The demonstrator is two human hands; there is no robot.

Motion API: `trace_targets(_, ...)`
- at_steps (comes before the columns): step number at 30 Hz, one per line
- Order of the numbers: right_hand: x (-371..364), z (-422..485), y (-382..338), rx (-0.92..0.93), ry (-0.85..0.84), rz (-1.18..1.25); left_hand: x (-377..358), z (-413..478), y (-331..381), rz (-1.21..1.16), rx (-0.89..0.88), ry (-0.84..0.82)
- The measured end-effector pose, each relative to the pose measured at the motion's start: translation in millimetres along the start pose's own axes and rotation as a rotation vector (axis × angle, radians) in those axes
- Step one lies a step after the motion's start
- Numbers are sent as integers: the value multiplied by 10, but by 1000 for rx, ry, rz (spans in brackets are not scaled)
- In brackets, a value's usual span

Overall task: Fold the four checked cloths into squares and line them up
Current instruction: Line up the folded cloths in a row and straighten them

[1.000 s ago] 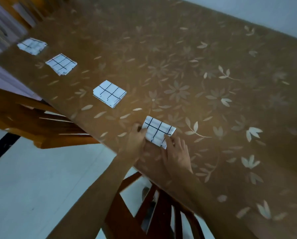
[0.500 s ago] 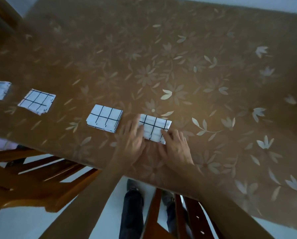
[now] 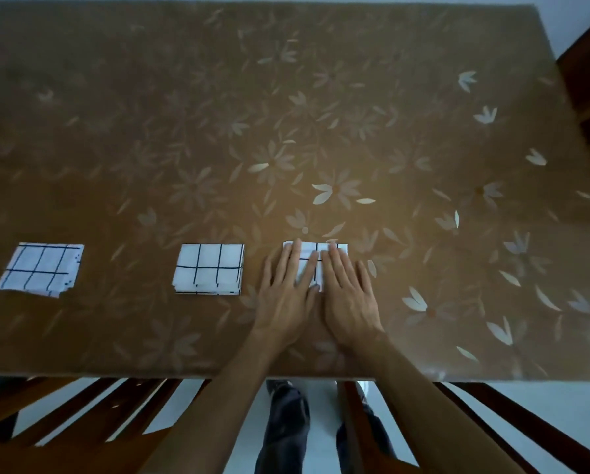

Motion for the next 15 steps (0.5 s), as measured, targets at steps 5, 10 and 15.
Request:
trace_targets(5, 31, 18, 153, 22, -81, -126, 56, -98, -94, 12, -39, -43)
trace_targets(10, 134, 23, 57, -13, -130, -115, 173, -74, -121, -46, -37, -97)
trace_targets(15, 362, 52, -67, 15, -108, -108, 453, -273, -314, -74, -63, -32)
Point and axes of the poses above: each hand's wrist, its own z-axis towards the middle knuckle, its own x-axis out of the back of the hand, y = z × x, the point moved 2 cm from there along z, towards the middle knuckle, and after that the axes turned 3 degrees about -x, right-handed, at the moved point
